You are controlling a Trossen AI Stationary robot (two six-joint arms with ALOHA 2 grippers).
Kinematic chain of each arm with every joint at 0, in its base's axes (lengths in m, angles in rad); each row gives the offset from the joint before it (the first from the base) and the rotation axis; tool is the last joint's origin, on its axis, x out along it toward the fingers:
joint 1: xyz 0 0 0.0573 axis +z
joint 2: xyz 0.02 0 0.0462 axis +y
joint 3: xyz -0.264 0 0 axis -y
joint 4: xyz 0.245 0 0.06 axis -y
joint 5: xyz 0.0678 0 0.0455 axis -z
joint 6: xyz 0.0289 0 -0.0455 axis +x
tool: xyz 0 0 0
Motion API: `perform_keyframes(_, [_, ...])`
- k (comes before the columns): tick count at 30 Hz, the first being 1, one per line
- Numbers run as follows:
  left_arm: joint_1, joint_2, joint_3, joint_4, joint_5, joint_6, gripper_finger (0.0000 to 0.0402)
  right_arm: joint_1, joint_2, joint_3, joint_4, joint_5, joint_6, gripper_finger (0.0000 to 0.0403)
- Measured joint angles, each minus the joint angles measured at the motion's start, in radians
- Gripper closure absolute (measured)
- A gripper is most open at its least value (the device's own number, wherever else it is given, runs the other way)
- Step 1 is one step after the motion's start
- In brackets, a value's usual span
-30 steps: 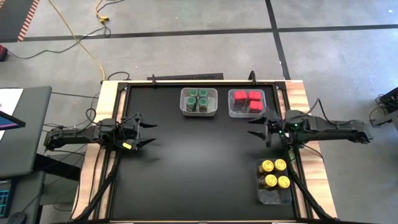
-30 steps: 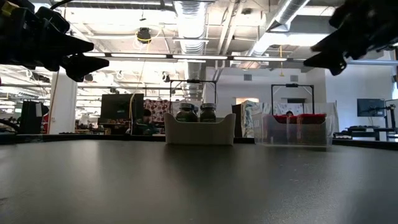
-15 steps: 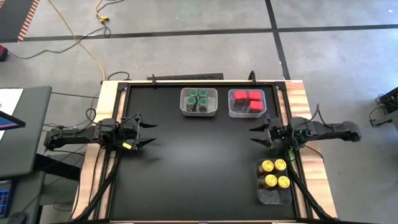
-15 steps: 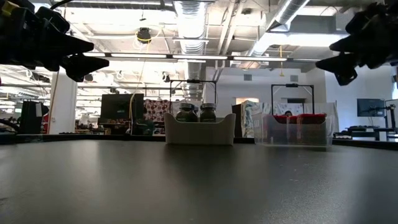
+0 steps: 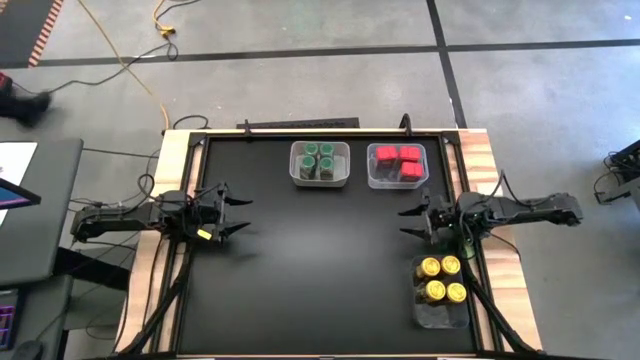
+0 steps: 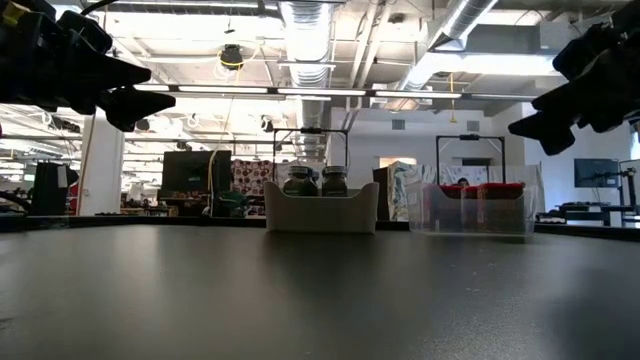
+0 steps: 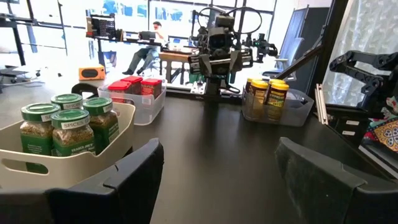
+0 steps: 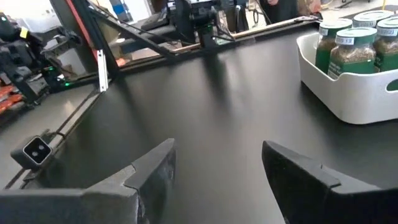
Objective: Sort spices by type
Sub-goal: Return to Home Position
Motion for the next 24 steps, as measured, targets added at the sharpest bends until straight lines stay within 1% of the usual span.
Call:
perform_keyframes(5, [0.000,0.000,0.000,0.000,0.000,0.000,0.0105,0.000,0.012,0.000,-0.001,0.000,-0.020,0.0137])
perform_keyframes(14, [0.000,0.000,0.000,0.000,0.000,0.000,0.0105,0.000,0.011,-0.001,-0.003,0.000,-0.211,0.0137])
perform_keyframes(24, [0.000,0.000,0.000,0.000,0.000,0.000,0.0105,-0.001,0.011,-0.001,-0.004,0.000,-0.215,0.0137])
